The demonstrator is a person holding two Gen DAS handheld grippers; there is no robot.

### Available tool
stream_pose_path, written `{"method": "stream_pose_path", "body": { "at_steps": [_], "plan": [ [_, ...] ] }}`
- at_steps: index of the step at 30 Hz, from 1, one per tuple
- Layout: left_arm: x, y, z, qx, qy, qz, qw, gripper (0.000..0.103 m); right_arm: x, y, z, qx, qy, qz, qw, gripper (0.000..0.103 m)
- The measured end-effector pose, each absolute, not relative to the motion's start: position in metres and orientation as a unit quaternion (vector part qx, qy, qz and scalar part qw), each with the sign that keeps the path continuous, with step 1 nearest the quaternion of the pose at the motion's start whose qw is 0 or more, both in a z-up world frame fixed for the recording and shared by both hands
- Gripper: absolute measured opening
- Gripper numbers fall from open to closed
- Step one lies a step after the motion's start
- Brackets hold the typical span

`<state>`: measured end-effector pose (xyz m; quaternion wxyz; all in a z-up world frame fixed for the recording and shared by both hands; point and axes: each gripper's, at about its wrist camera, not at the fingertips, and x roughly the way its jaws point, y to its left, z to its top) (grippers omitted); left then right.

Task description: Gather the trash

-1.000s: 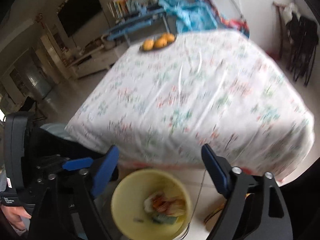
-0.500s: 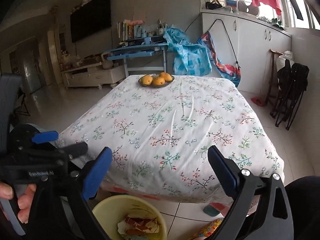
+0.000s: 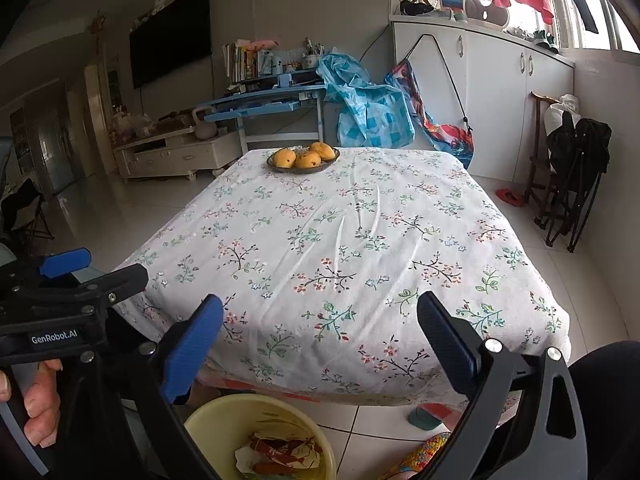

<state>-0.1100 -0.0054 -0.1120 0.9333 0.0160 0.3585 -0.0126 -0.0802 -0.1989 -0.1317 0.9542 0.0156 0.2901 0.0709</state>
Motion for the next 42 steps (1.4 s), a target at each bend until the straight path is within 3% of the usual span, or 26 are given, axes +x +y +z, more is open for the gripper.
{"method": "stream_pose_path", "body": {
  "at_steps": [42],
  "plan": [
    [-0.122, 0.004, -0.1, 0.013, 0.313, 0.004, 0.95, 0.096, -0.086, -0.192, -0.124, -0.01, 0.259, 0.06, 0.964, 0.095]
  ]
}}
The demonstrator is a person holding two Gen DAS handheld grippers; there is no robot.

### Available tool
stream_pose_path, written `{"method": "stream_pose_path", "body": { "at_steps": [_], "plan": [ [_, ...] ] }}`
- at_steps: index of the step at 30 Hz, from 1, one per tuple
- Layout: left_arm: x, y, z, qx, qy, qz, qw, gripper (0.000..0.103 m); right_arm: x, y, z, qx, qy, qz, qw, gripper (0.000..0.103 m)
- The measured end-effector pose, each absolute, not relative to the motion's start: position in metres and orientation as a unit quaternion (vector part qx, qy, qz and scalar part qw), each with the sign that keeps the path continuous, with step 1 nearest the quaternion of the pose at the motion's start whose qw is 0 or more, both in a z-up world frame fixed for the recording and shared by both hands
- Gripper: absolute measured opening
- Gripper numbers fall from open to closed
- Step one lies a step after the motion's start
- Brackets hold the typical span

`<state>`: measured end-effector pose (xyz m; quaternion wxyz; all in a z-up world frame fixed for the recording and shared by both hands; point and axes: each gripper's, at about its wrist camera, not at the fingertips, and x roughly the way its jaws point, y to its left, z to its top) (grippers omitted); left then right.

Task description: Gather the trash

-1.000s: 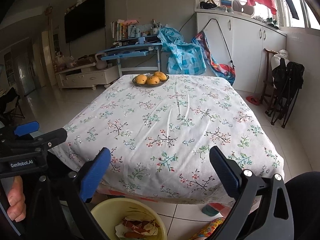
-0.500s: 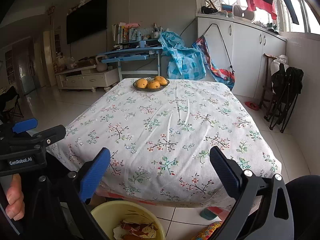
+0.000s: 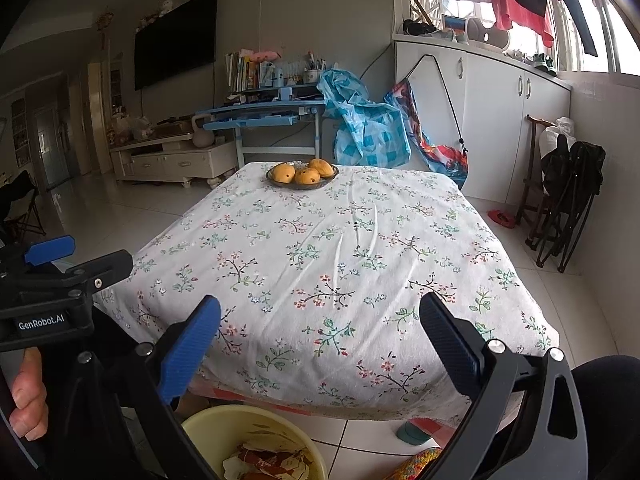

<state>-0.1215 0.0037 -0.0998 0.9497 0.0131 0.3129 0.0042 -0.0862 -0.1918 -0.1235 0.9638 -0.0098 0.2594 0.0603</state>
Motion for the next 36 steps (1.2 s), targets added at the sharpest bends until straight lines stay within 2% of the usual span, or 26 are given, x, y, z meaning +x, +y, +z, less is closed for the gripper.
{"method": "stream_pose_path", "body": {
  "at_steps": [36],
  "plan": [
    [-0.1243, -0.0042, -0.0979, 0.024, 0.308, -0.006, 0.951, 0.096, -0.0851, -0.1891, -0.1197, -0.012, 0.26, 0.062, 0.964, 0.095]
  ]
}}
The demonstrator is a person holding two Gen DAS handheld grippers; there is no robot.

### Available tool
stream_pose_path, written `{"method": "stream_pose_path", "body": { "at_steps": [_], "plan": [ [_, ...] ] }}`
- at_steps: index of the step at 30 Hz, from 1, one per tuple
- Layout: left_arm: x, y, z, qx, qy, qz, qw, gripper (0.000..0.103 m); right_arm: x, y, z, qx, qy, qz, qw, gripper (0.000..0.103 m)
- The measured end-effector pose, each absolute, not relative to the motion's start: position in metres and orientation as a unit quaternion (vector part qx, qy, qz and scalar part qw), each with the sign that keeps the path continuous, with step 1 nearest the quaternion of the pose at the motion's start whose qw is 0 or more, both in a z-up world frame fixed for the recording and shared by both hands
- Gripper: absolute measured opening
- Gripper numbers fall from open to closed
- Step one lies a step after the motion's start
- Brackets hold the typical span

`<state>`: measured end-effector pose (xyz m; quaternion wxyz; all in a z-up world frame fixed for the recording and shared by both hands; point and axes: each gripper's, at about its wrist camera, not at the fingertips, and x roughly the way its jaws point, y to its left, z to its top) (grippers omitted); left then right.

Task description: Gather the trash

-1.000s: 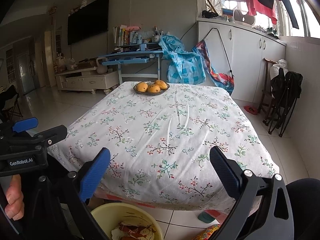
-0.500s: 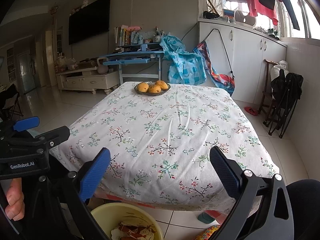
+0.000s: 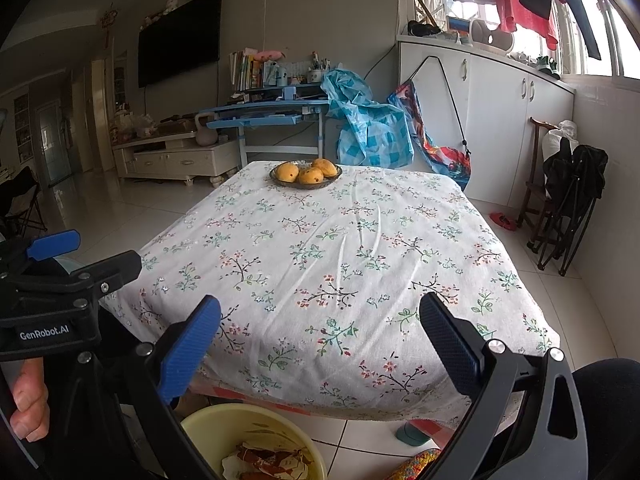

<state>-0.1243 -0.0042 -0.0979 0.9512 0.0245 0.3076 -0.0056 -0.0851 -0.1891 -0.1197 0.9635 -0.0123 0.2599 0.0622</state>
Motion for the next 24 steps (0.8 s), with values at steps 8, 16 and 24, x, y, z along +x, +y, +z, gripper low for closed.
{"method": "stream_pose_path", "body": {
  "at_steps": [8, 16, 24],
  "plan": [
    [-0.1253, -0.0054, -0.097, 0.028, 0.307, -0.009, 0.951, 0.096, -0.085, -0.1878, -0.1198, -0.013, 0.261, 0.063, 0.963, 0.095],
    [-0.1253, -0.0058, -0.0971, 0.027, 0.307, -0.009, 0.951, 0.096, -0.085, -0.187, -0.1196, -0.014, 0.261, 0.064, 0.963, 0.095],
    [-0.1253, -0.0058, -0.097, 0.028, 0.307, -0.009, 0.951, 0.096, -0.0843, -0.1852, -0.123, -0.015, 0.263, 0.066, 0.962, 0.095]
  ]
}}
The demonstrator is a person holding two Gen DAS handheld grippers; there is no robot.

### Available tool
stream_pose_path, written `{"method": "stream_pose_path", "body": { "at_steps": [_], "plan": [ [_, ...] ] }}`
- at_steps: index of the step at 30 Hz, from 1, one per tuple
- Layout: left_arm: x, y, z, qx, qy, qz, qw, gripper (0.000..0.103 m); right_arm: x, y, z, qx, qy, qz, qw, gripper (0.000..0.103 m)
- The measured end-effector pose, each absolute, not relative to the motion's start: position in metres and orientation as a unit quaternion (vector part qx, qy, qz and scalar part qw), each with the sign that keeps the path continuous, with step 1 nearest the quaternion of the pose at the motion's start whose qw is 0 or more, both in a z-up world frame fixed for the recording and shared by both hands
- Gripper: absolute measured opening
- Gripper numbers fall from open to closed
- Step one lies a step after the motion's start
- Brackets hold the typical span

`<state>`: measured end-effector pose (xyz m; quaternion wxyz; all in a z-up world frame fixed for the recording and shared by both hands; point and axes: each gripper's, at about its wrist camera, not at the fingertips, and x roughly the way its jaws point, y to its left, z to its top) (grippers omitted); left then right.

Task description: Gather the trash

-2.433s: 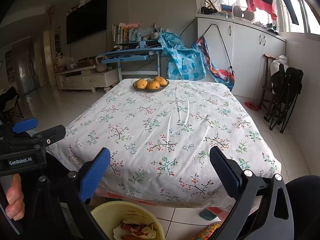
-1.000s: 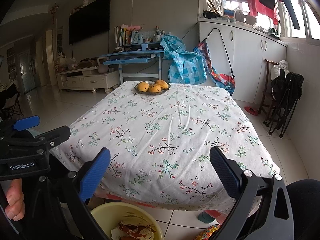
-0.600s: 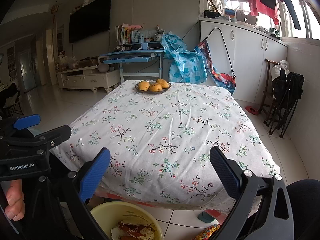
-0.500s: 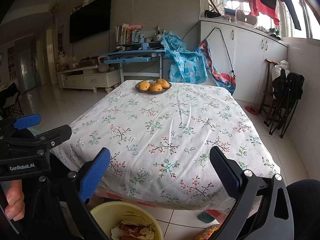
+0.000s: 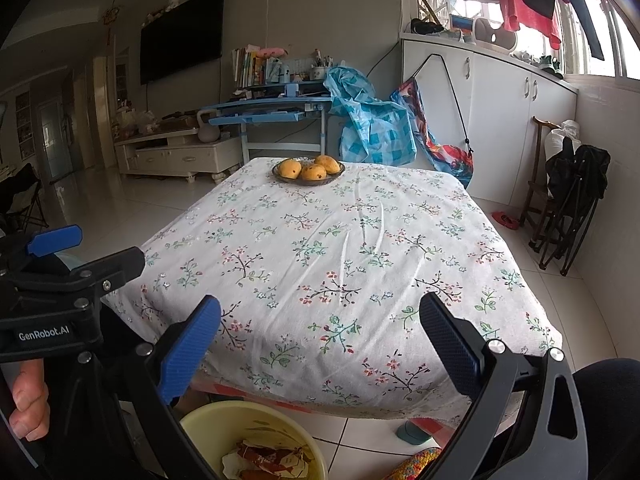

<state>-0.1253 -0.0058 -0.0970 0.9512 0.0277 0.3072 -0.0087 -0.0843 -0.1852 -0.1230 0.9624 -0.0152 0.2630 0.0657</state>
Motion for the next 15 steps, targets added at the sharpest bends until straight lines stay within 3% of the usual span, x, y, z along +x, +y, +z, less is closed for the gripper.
{"method": "stream_pose_path", "body": {
  "at_steps": [15],
  "plan": [
    [-0.1258, -0.0046, -0.0969, 0.03, 0.303, -0.001, 0.953, 0.096, -0.0841, -0.185, -0.1227, -0.015, 0.263, 0.066, 0.962, 0.095]
  ]
}}
